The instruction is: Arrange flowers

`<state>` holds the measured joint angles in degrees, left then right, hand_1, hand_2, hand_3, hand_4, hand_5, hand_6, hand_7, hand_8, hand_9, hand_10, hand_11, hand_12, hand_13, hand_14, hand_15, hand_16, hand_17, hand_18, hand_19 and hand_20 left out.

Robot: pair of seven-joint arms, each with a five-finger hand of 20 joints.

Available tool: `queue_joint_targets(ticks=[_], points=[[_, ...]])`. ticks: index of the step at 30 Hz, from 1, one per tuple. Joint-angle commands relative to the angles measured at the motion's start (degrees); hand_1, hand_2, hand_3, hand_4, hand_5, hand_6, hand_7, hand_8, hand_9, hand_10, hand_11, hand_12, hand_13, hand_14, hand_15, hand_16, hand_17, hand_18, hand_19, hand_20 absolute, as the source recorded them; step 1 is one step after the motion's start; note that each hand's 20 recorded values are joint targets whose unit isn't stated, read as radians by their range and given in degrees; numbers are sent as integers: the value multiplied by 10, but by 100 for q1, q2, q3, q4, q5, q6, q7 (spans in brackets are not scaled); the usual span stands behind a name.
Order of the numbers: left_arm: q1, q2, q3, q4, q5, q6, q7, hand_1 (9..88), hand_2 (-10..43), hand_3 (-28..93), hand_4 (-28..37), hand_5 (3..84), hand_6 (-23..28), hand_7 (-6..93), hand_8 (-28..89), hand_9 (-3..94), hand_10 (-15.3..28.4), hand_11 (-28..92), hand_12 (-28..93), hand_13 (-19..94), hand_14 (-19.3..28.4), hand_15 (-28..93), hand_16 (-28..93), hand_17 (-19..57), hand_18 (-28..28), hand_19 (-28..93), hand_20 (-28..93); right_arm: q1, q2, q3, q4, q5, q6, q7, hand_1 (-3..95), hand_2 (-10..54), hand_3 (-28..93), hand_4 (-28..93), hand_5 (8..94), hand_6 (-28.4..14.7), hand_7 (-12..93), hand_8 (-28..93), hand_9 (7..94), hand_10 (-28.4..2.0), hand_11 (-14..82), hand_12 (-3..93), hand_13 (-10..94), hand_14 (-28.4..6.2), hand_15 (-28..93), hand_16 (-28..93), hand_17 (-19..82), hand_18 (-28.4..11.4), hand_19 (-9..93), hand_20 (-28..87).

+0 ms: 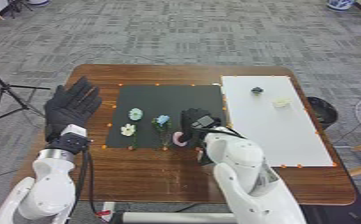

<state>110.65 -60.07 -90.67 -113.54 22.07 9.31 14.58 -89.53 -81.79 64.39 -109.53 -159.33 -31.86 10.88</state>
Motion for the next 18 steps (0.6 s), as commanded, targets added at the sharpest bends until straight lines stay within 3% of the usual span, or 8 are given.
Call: queue_joint_targets(ticks=[1, 18], points=[[1, -44, 19, -23, 21, -31, -19, 251, 154, 707, -283, 442, 76, 121, -95, 352, 134, 187, 85, 267, 149, 225, -32, -71, 147, 353, 86, -89, -42, -39, 102, -165, 476, -74, 566, -95, 625, -274, 804, -11, 221, 46, 783, -111, 287, 502, 681, -106, 735, 399, 405, -228, 878, 422], [48, -42, 13, -45, -13, -42, -14, 251, 153, 707, -283, 440, 76, 119, -94, 351, 134, 186, 84, 267, 149, 227, -32, -72, 148, 355, 86, 32, -60, 20, -98, 185, 1049, -82, 586, -95, 664, -271, 831, -20, 239, 78, 832, -114, 232, 536, 708, -96, 713, 396, 420, -222, 881, 413]])
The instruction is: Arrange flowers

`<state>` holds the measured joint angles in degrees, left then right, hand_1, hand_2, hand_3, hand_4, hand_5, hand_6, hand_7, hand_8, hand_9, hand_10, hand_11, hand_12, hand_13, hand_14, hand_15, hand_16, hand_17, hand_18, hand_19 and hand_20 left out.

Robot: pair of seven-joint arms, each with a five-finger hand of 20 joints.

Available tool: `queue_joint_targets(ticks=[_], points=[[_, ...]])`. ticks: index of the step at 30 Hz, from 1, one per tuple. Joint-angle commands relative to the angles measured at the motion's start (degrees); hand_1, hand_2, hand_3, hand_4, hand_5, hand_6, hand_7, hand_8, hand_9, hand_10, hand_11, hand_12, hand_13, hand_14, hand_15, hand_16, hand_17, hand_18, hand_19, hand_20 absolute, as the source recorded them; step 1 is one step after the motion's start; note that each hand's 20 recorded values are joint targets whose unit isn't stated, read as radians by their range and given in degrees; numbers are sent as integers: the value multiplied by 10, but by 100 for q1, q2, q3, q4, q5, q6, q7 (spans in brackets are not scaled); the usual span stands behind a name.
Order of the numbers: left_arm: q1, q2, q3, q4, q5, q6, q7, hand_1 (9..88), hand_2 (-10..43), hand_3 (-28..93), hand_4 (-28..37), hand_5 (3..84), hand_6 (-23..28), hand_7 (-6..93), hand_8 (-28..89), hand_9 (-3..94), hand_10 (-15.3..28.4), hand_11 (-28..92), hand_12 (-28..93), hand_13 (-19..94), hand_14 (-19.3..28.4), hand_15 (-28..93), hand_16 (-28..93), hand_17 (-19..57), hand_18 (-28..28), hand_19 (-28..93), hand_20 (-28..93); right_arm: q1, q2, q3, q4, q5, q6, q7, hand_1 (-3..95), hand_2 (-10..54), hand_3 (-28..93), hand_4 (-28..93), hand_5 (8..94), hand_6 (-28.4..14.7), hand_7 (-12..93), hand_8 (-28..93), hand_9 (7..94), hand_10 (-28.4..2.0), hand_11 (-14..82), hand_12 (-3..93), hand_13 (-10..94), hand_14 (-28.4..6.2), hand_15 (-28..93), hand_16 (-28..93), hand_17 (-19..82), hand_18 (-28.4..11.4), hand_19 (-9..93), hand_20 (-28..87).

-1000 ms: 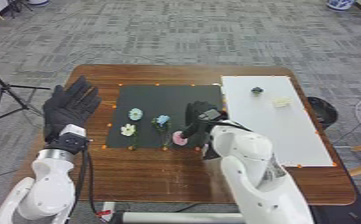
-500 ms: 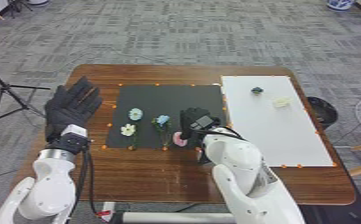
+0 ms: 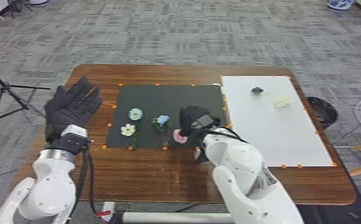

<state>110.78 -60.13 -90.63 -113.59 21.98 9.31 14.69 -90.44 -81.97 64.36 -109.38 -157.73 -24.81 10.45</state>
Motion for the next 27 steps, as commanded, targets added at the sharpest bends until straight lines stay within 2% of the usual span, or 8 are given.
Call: queue_joint_targets(ticks=[1, 4, 13, 20, 27], points=[[17, -35, 15, -29, 2, -42, -18, 251, 153, 707, -283, 440, 77, 119, -94, 351, 134, 186, 84, 267, 149, 226, -32, -72, 148, 354, 86, 146, -53, 14, -73, 25, 406, -47, 585, -95, 665, -270, 830, -20, 238, 80, 833, -115, 230, 537, 709, -95, 711, 396, 420, -222, 881, 413], [23, -41, 6, -38, 13, -35, -13, 251, 153, 707, -283, 440, 76, 119, -94, 350, 134, 186, 84, 267, 149, 226, -32, -73, 148, 355, 86, 209, -109, -33, 109, -53, 549, -117, 583, -95, 669, -269, 831, -21, 236, 85, 835, -114, 224, 540, 709, -94, 708, 396, 420, -222, 881, 412], [-22, -30, 65, -32, 18, -34, -24, 252, 152, 707, -283, 440, 77, 118, -94, 350, 134, 185, 85, 267, 149, 225, -31, -73, 148, 355, 86, 350, -376, -119, 579, -297, 512, -131, 584, -95, 666, -275, 830, -20, 234, 81, 835, -113, 211, 540, 710, -92, 702, 394, 420, -219, 879, 410], [4, 4, 80, -51, 0, -27, -1, 252, 153, 706, -283, 440, 77, 119, -94, 350, 134, 185, 85, 267, 149, 226, -31, -72, 147, 354, 85, 305, -391, -163, 642, -271, 708, -19, 588, -95, 655, -279, 830, -17, 234, 68, 835, -110, 209, 536, 712, -92, 701, 392, 420, -219, 879, 407], [-8, -4, 91, -46, -17, -22, -5, 252, 153, 707, -283, 440, 77, 119, -94, 350, 134, 187, 85, 267, 149, 225, -32, -72, 148, 355, 86, 329, -406, -157, 653, -192, 805, 2, 561, -95, 660, -279, 756, -16, 223, 22, 798, -91, 187, 495, 693, -94, 706, 393, 412, -217, 879, 403]])
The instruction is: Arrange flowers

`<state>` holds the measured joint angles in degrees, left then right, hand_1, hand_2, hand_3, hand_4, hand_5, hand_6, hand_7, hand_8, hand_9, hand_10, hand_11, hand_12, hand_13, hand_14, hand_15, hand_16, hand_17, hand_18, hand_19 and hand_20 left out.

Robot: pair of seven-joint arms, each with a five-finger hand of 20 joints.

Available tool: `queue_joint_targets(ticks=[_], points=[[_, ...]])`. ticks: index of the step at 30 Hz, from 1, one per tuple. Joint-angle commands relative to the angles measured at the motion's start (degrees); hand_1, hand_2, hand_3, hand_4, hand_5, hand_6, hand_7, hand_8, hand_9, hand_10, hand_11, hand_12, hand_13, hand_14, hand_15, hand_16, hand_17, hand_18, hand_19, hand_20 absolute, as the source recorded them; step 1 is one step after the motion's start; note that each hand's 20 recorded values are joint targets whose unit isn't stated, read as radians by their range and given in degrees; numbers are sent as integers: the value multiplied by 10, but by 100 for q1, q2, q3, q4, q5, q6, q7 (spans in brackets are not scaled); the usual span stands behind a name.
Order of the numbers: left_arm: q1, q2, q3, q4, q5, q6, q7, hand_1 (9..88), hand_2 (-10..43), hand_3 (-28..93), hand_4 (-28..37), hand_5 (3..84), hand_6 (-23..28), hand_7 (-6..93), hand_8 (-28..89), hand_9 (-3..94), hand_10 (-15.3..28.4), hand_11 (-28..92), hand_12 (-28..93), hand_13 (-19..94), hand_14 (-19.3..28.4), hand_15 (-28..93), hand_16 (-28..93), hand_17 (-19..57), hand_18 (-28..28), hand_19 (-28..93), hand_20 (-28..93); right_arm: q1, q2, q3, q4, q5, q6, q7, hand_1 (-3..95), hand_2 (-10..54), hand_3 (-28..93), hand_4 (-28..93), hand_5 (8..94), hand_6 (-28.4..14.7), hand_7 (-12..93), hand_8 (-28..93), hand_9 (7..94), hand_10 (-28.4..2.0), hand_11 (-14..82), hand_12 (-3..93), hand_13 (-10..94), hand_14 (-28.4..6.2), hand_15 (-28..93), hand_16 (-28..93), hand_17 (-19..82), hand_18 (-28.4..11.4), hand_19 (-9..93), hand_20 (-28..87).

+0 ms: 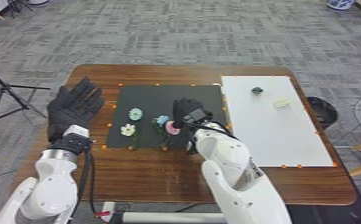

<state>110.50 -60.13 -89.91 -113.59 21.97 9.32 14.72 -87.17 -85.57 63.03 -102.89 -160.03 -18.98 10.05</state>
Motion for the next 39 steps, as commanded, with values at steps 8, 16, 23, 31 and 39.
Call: queue_joint_targets(ticks=[8, 16, 23, 31, 39], points=[[-27, -2, 41, -22, -29, -26, -4, 252, 153, 708, -283, 439, 76, 120, -94, 350, 135, 186, 84, 267, 149, 225, -31, -72, 148, 355, 86, 39, -45, 4, 19, 102, 188, 77, 545, -95, 654, -273, 691, -20, 164, -18, 792, -91, 160, 462, 686, -95, 709, 389, 409, -217, 878, 402], [-25, -29, 55, -18, -19, -36, 4, 252, 152, 709, -283, 440, 77, 120, -94, 349, 135, 187, 85, 267, 149, 226, -31, -73, 148, 356, 86, 25, 40, 154, -75, 248, 354, 201, 511, -95, 682, -272, 662, -19, 156, -113, 764, -102, 191, 412, 682, -97, 709, 386, 405, -219, 879, 395], [61, -26, -22, -75, -4, -35, 107, 252, 152, 709, -283, 441, 77, 121, -95, 350, 134, 187, 85, 268, 150, 226, -31, -72, 148, 355, 86, 391, 580, 919, -13, 604, 800, 685, 463, -95, 734, -264, 648, -25, 149, -112, 713, -123, 216, 252, 679, -97, 708, 364, 401, -221, 874, 392], [176, -36, -128, -130, -32, 25, 221, 252, 152, 709, -283, 437, 74, 116, -96, 347, 132, 183, 82, 269, 149, 227, -32, -72, 148, 355, 86, 1135, 1560, 1743, 690, 1015, 413, 1076, 460, -95, 759, -266, 588, -27, 145, -112, 574, -119, 124, 166, 655, -87, 705, 336, 382, -204, 860, 390], [232, -10, -144, -156, -47, -11, 293, 251, 148, 713, -283, 438, 75, 116, -94, 347, 131, 181, 83, 268, 149, 227, -32, -72, 148, 355, 86, 1559, 2192, 2264, 1013, 580, -1025, 817, 525, -95, 745, -282, 480, -36, 110, -102, 439, -109, 67, 118, 630, -73, 717, 364, 375, -198, 862, 397]])
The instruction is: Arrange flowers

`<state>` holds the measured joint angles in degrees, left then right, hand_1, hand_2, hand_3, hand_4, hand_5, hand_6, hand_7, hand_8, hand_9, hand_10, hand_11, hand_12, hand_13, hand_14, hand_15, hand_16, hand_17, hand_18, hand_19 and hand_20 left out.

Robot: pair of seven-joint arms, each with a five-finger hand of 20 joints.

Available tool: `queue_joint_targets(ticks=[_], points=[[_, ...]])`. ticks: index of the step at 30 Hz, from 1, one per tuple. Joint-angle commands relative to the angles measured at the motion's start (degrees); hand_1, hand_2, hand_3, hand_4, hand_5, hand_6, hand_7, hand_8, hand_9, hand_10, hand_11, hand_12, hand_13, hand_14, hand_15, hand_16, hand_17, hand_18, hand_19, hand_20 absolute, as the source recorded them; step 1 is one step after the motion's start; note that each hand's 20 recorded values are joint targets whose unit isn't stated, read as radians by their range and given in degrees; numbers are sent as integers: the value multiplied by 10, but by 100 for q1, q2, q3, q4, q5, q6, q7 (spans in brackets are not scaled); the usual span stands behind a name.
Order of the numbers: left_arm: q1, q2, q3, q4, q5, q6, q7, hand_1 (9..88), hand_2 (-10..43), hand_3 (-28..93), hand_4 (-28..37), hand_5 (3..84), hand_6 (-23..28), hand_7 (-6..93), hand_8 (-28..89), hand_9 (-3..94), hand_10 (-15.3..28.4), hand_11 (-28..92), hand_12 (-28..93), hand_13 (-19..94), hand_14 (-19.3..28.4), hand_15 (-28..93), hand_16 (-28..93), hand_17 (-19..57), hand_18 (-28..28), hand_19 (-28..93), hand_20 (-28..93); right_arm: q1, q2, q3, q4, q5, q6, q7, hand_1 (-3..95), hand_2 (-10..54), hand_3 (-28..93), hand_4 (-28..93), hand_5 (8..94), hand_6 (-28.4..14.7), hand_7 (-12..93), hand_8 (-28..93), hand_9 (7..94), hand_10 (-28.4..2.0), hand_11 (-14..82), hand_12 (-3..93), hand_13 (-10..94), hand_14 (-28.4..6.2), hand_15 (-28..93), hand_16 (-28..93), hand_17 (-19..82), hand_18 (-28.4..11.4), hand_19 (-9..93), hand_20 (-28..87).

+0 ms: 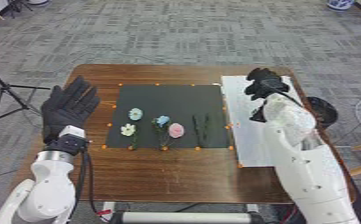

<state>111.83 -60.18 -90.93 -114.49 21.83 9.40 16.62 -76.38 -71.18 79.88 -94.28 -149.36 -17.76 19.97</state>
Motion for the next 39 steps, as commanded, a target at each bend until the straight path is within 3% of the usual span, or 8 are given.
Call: queue_joint_targets(ticks=[1, 4, 8, 12, 20, 24, 33, 39], points=[[101, 0, -45, -75, -24, -6, 113, 254, 144, 714, -283, 438, 75, 116, -94, 347, 131, 183, 83, 268, 149, 227, -32, -72, 148, 354, 86, 501, 796, 608, 170, -544, -1291, -216, 543, -95, 737, -282, 477, -34, 113, -102, 435, -108, 66, 117, 627, -66, 712, 375, 374, -196, 860, 397], [92, -6, -21, -88, -43, 80, 118, 255, 140, 715, -283, 438, 76, 117, -94, 349, 132, 184, 85, 269, 149, 225, -32, -72, 148, 353, 86, 513, 838, 748, 292, -1143, -1451, -859, 568, -95, 728, -282, 482, -27, 122, -104, 433, -103, 65, 114, 627, -59, 701, 389, 373, -194, 857, 399], [66, -53, 0, -73, -3, 4, 64, 256, 140, 714, -283, 440, 76, 119, -94, 351, 133, 186, 85, 269, 150, 226, -32, -72, 148, 353, 87, 523, 830, 752, 434, -1257, -1650, -1029, 579, -95, 718, -283, 468, -17, 123, -107, 434, -84, 64, 114, 625, -51, 699, 399, 371, -189, 853, 403], [30, -57, 37, -85, 0, 92, 23, 257, 142, 711, -283, 442, 77, 119, -95, 353, 133, 187, 85, 270, 149, 226, -31, -72, 149, 354, 87, 524, 743, 831, 516, -1453, -2008, -1448, 576, -95, 705, -283, 462, -12, 125, -108, 442, -79, 68, 115, 625, -55, 701, 399, 370, -187, 848, 410], [38, -60, 35, -102, 9, 71, -1, 258, 148, 709, -283, 444, 79, 121, -95, 356, 134, 189, 85, 271, 149, 228, -32, -72, 149, 354, 88, 382, 661, 765, 579, -1584, -1928, -1769, 599, -95, 639, -283, 467, -3, 133, -113, 461, -73, 68, 119, 623, -58, 711, 380, 364, -183, 831, 430], [9, -82, 54, -88, 125, 100, -89, 259, 149, 707, -283, 445, 79, 121, -95, 356, 135, 189, 85, 272, 149, 228, -32, -72, 149, 356, 88, 295, 620, 690, 589, -1870, -2008, -1999, 618, -95, 600, -283, 485, 6, 141, -114, 486, -66, 74, 122, 628, -57, 715, 368, 364, -180, 827, 439], [2, -98, 59, -66, 139, 24, -157, 257, 153, 707, -283, 446, 79, 122, -96, 357, 134, 189, 84, 272, 149, 230, -33, -72, 149, 357, 87, 127, 543, 592, 773, -1826, -1691, -1508, 623, -95, 594, -283, 505, 8, 144, -118, 515, -69, 79, 126, 635, -54, 706, 366, 371, -181, 824, 438], [7, -95, 79, -63, 100, 36, -148, 256, 156, 705, -283, 445, 78, 123, -96, 357, 134, 189, 84, 270, 149, 229, -33, -72, 148, 357, 86, 5, 546, 583, 861, -1798, -1359, -1248, 619, -95, 622, -283, 588, 21, 171, -125, 639, -78, 130, 154, 673, -51, 694, 373, 393, -188, 840, 442]])
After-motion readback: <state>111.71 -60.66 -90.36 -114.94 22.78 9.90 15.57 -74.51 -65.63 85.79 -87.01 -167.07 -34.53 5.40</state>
